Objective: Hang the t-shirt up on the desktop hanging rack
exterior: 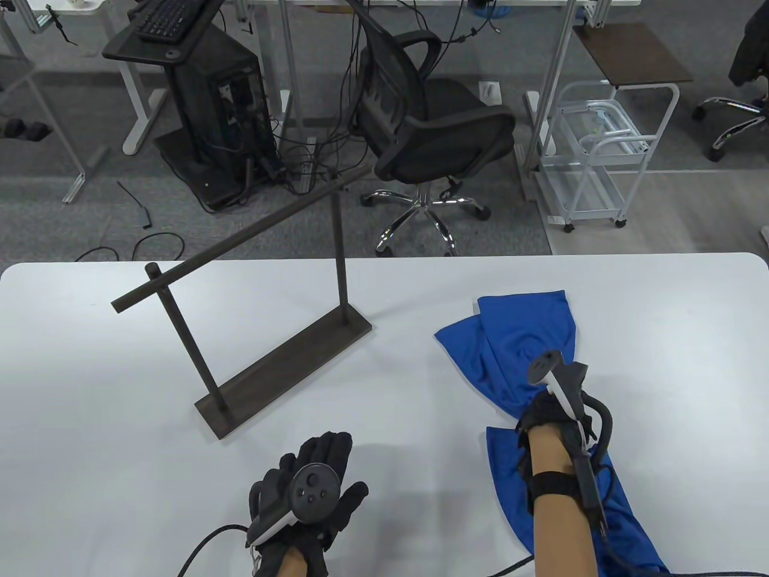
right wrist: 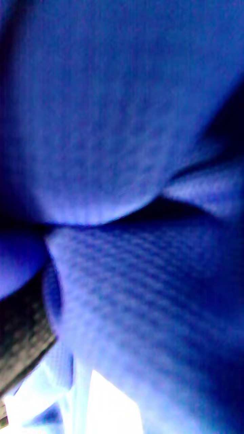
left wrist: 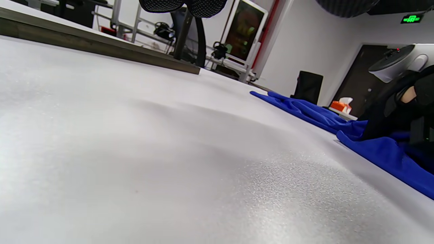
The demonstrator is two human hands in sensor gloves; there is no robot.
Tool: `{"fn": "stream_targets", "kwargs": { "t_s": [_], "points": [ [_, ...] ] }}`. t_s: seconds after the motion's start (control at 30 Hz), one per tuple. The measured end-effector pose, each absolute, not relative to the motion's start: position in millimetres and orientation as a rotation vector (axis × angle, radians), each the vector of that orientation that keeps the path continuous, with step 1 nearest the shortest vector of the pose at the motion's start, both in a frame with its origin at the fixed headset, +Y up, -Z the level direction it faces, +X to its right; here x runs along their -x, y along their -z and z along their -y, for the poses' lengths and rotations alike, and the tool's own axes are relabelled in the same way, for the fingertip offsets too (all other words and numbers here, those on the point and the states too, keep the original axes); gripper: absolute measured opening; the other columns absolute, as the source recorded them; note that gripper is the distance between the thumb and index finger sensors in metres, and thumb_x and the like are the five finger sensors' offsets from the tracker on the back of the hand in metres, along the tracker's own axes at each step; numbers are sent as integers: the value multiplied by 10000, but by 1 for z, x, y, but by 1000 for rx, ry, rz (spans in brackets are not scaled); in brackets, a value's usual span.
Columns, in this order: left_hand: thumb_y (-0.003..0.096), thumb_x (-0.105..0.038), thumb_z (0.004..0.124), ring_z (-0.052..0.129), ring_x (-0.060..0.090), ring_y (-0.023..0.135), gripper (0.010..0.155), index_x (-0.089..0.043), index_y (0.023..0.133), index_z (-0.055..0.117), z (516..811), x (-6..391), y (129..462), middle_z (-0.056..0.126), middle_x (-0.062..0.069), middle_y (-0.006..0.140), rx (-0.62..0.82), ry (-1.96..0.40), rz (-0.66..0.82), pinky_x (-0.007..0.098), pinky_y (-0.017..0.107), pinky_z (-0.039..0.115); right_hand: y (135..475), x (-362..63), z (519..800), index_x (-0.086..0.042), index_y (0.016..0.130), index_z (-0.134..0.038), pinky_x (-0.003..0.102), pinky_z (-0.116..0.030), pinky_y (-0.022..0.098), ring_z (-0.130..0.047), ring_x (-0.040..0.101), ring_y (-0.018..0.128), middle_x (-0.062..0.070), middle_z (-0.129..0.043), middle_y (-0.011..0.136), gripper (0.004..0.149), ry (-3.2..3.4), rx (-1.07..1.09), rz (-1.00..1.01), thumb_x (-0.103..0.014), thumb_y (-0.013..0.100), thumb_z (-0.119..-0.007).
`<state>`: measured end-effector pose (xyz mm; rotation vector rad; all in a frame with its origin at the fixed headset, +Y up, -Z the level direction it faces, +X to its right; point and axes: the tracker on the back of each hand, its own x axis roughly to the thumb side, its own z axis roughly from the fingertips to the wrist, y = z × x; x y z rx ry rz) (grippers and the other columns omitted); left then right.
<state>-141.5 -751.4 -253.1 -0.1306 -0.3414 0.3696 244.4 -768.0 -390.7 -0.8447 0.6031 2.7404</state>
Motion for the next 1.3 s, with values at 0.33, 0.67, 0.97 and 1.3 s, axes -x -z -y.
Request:
{"fn": "stream_targets", "kwargs": {
  "t_s": [0.33, 0.67, 0.97, 1.3],
  "points": [
    [487, -572, 582, 455, 519, 1032, 814, -144, 1109, 277, 756, 132, 257, 368, 222, 1145, 147, -343, 382, 762, 653, 371, 335, -253, 785, -36, 913, -573, 441, -836, 266, -936, 356, 525, 225, -765, 760, 608, -1924, 516, -597, -259, 400, -811],
    [488, -576, 579, 456, 515, 1037, 812, -150, 1112, 281, 757, 121, 257, 371, 216, 1149, 158, -342, 429, 761, 658, 371, 300, -248, 789, -31, 931, -506, 453, -831, 314, -921, 375, 569, 234, -743, 786, 632, -1508, 253, -518, -312, 440, -789],
    [488, -576, 577, 457, 514, 1038, 812, -151, 1113, 282, 756, 117, 257, 373, 214, 1151, 157, -354, 449, 761, 659, 373, 302, -235, 772, -17, 934, -460, 445, -825, 337, -911, 368, 591, 232, -723, 803, 642, -1221, 25, -382, -332, 468, -770],
    [488, -576, 576, 466, 512, 1037, 809, -150, 1112, 286, 756, 117, 258, 378, 212, 1150, 151, -386, 450, 758, 660, 382, 305, -204, 737, -118, 980, -412, 462, -763, 461, -819, 350, 733, 136, -657, 927, 668, -1015, -294, -275, -446, 496, -733]
  ]
}}
